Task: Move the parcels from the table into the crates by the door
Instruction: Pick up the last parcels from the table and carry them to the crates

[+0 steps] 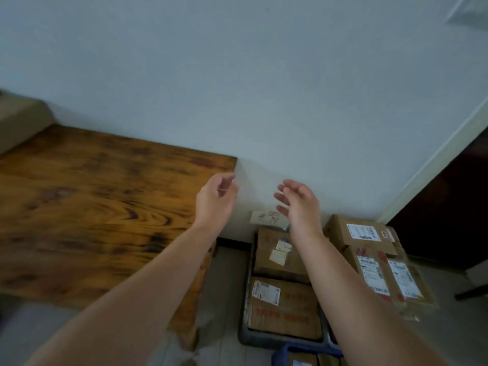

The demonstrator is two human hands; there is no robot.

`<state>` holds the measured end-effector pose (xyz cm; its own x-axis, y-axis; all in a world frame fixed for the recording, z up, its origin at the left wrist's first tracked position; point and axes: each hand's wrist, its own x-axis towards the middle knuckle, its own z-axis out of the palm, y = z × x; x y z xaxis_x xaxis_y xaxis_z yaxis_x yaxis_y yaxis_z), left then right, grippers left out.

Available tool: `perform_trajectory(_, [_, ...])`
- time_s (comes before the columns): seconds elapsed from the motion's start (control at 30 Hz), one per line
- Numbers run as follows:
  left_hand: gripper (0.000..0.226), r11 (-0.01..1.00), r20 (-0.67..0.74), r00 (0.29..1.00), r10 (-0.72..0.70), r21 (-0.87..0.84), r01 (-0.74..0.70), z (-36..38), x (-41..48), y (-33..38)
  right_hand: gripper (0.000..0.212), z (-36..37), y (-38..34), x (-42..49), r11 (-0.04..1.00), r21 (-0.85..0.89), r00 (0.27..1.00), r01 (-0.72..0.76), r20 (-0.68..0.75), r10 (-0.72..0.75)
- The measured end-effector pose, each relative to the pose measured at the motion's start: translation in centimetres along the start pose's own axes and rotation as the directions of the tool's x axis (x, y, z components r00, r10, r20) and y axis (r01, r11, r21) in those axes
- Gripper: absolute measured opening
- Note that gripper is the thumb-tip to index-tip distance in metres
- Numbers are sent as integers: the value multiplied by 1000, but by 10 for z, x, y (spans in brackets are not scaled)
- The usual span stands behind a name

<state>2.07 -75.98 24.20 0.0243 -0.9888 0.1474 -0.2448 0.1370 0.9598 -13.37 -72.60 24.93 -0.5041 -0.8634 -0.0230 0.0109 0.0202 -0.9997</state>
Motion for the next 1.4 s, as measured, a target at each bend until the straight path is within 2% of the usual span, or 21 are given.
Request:
perform_trajectory(0.23, [16,999,-191,981,27,34,-21,-109,16,-9,19,111,-27,-23,997,25,982,78,168,-81])
perform_trajectory(0.43, [16,997,-313,949,47,79,-24,-244,51,-40,18,254,-32,-44,994,57,942,92,320,-106])
perform_trajectory(0.6, [22,991,-334,942,40,134,6,-371,95,-64,17,385,-33,-63,994,91,931,54,357,-83])
perform_trajectory(0.8, [24,980,-384,923,20,190,58,-488,150,-92,15,512,-31,-70,997,72,925,3,379,-30])
perform_trajectory(0.9, [25,972,-396,918,2,216,91,-523,175,-112,15,559,-24,-62,999,48,920,-13,392,-7])
perform_trajectory(1.2, [20,972,-496,860,-120,117,203,-597,247,-170,14,671,-11,-23,999,-50,899,8,437,15])
perform_trajectory(1.4, [26,967,-481,866,-139,125,224,-651,304,-215,13,756,5,-10,993,-118,892,-16,448,68])
